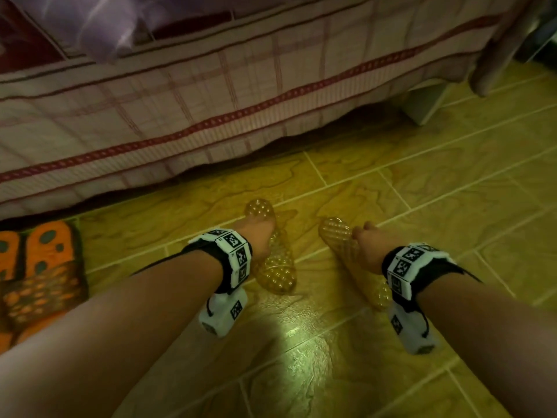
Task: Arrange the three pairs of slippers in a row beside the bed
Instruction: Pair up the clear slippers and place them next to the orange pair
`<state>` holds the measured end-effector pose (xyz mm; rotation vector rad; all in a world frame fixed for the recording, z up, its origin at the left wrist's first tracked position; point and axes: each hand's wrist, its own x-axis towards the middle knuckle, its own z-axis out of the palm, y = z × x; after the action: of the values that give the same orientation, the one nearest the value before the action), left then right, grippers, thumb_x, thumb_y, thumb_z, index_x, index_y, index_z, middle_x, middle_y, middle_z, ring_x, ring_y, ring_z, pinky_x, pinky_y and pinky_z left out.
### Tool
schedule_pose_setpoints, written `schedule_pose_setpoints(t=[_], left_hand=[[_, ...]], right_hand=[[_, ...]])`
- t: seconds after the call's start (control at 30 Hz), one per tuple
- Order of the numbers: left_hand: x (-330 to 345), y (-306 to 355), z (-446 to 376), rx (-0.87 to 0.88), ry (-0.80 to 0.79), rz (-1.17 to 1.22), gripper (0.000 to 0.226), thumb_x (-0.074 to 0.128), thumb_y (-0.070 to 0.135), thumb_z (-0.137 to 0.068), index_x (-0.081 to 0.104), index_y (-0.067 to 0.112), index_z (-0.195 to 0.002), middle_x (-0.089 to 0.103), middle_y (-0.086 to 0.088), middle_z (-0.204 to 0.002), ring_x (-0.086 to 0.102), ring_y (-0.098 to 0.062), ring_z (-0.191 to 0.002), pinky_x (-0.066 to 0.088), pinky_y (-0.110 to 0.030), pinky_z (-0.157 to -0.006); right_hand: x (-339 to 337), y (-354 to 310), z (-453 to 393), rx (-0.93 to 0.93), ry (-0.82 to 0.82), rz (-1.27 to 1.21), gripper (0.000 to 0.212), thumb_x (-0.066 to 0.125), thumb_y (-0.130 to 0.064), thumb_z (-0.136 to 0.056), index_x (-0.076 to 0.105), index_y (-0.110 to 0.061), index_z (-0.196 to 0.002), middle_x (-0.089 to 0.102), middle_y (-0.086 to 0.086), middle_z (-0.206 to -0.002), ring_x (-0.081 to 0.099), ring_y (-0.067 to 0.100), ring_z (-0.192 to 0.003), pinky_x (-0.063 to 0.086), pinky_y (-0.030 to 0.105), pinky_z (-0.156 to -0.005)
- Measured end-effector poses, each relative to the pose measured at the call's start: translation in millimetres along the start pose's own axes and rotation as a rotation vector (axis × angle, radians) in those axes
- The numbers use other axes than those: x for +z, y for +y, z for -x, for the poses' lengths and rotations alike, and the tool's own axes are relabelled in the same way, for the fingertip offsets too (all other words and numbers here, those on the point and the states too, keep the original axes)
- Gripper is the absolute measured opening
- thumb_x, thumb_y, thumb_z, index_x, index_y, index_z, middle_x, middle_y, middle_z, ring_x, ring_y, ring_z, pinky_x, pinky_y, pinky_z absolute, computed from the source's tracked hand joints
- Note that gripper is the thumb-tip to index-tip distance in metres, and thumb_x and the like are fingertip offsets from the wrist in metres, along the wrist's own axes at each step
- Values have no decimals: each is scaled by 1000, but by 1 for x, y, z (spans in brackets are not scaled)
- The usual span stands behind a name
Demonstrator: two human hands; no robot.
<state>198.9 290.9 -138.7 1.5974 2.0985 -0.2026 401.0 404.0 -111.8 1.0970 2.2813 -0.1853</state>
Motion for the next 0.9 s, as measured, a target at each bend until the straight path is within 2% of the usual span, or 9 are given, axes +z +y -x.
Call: schedule_pose_setpoints(t=[0.1,0.23,0.37,0.43,0.53,0.6,0.73,0.8,0.9], left_hand=[[6,5,-8,-1,-20,96,43,55,18,-88,42,20,-129,61,-9,-109,61,-23,-91,55,-39,-82],[15,9,-15,-12,-137,79,35,56,13,-87,52,11,-122,64,-9,-108,63,-23,-93,55,-35,-83],[19,7,-16,-5,-133,66,31,58,21,-88,55,12,-117,64,-7,-107,63,-23,-96,54,-37,-86],[18,4,-14,-5,-126,61,30,58,26,-88,55,10,-112,63,-8,-105,61,-23,-95,51,-30,-79],[15,-1,-10,-4,-114,46,28,59,27,-88,54,8,-108,62,-10,-107,59,-26,-97,45,-30,-74],[10,-5,-7,2,-98,34,29,59,27,-87,55,8,-109,62,-11,-109,58,-27,-99,46,-32,-77],[0,-15,4,12,-37,16,34,59,30,-88,54,8,-113,61,-12,-113,57,-28,-102,46,-34,-81],[-6,-24,14,2,-21,12,37,58,32,-89,52,9,-118,60,-12,-118,56,-28,-107,47,-35,-86],[-17,-43,32,-25,-1,44,38,59,37,-87,54,8,-112,61,-11,-113,56,-27,-102,44,-33,-78]], right_hand=[[5,6,-11,30,-19,13,44,50,-21,-93,43,-7,-134,44,14,-135,56,34,-115,48,40,-91],[16,6,-24,80,-133,-2,35,52,-18,-93,54,-4,-125,54,17,-134,56,32,-120,48,39,-97],[25,11,-26,55,-155,-85,47,49,-51,-89,59,-11,-111,65,8,-114,62,29,-101,46,34,-76],[28,11,-25,39,-191,-84,54,56,-56,-83,58,-12,-114,64,7,-116,62,28,-103,47,33,-79],[28,7,-22,35,-212,13,43,61,-33,-86,56,-11,-123,61,9,-123,61,28,-110,49,34,-88],[23,3,-19,10,-170,13,34,55,-24,-90,56,-8,-120,62,11,-121,61,28,-108,47,31,-81],[0,-22,-9,-56,-86,20,27,51,-26,-93,62,-8,-110,66,11,-110,63,27,-96,47,30,-72],[-13,-44,-6,-80,-42,32,27,50,-26,-94,61,-8,-112,65,11,-113,63,27,-100,50,33,-80],[-37,-82,-2,-128,3,10,29,51,-27,-94,60,-8,-115,63,12,-116,62,29,-104,52,36,-88]])
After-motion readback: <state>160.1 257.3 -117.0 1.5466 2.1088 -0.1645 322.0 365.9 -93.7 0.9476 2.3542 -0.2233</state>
